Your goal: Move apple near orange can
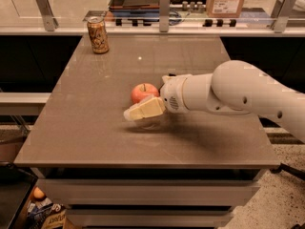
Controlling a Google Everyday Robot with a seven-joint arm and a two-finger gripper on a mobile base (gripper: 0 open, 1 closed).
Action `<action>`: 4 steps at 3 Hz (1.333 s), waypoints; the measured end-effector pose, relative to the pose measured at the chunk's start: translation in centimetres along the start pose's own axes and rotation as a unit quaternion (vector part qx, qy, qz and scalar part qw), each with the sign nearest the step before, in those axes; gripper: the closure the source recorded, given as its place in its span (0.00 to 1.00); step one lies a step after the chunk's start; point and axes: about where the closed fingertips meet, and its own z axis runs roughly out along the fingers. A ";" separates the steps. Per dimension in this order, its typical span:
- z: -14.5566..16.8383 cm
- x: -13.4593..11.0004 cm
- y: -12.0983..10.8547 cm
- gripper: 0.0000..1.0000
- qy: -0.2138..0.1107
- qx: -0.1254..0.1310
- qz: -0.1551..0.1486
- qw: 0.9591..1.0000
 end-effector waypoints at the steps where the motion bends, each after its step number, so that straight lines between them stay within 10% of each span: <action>1: 0.0 -0.2 0.2 0.18 0.000 -0.001 -0.002 1.000; 4: 0.1 -0.6 0.7 0.87 0.000 -0.003 -0.008 1.000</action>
Offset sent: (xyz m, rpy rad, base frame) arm -0.0008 0.0017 0.0012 -0.0019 -0.0022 0.0031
